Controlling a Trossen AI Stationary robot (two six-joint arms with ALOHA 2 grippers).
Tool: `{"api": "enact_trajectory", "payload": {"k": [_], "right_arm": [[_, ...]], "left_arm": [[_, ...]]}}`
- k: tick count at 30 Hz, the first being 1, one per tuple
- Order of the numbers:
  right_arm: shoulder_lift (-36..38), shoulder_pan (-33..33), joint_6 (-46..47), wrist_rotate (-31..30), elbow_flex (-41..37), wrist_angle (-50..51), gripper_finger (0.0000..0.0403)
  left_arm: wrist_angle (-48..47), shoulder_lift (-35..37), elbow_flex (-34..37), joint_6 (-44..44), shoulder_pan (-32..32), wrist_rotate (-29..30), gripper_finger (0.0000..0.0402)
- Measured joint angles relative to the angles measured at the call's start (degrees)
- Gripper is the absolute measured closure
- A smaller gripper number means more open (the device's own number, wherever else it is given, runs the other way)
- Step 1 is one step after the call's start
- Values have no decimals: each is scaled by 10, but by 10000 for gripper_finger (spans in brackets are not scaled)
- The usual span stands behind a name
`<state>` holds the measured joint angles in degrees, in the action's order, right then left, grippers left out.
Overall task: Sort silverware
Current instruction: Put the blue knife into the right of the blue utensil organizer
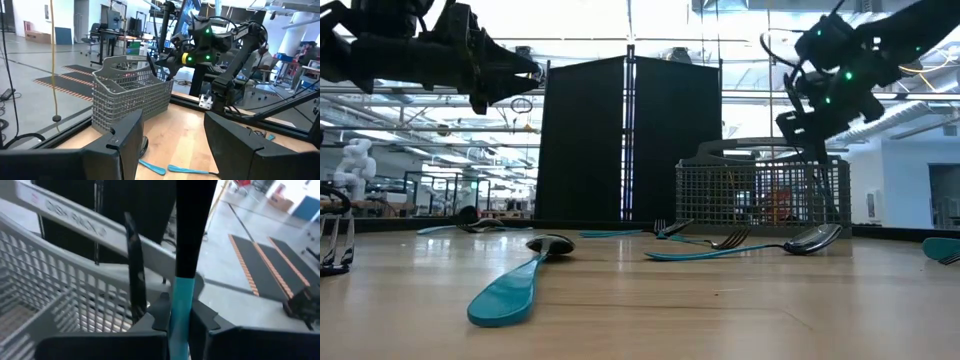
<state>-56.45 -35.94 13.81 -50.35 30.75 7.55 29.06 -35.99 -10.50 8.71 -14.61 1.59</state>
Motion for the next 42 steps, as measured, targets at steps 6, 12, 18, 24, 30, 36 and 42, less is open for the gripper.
{"api": "enact_trajectory", "payload": {"k": [6,12,18,24,30,36,42], "right_arm": [[0,-5,20,0,-20,-1,311],[0,-5,20,-1,-20,-4,258],[7,-5,-40,10,3,-26,242],[18,-3,-95,50,96,-27,247],[18,-3,-77,326,160,-44,247],[-10,39,10,649,150,-104,248],[-94,159,19,685,149,-154,248]], "left_arm": [[0,0,0,-3,0,0,198],[0,0,0,-4,0,0,198],[0,0,0,-2,0,0,198],[0,0,0,-4,0,0,198],[-4,0,-1,-17,0,0,198],[-35,-5,-1,-33,0,0,198],[-58,-19,-1,-29,-8,2,198]]}}
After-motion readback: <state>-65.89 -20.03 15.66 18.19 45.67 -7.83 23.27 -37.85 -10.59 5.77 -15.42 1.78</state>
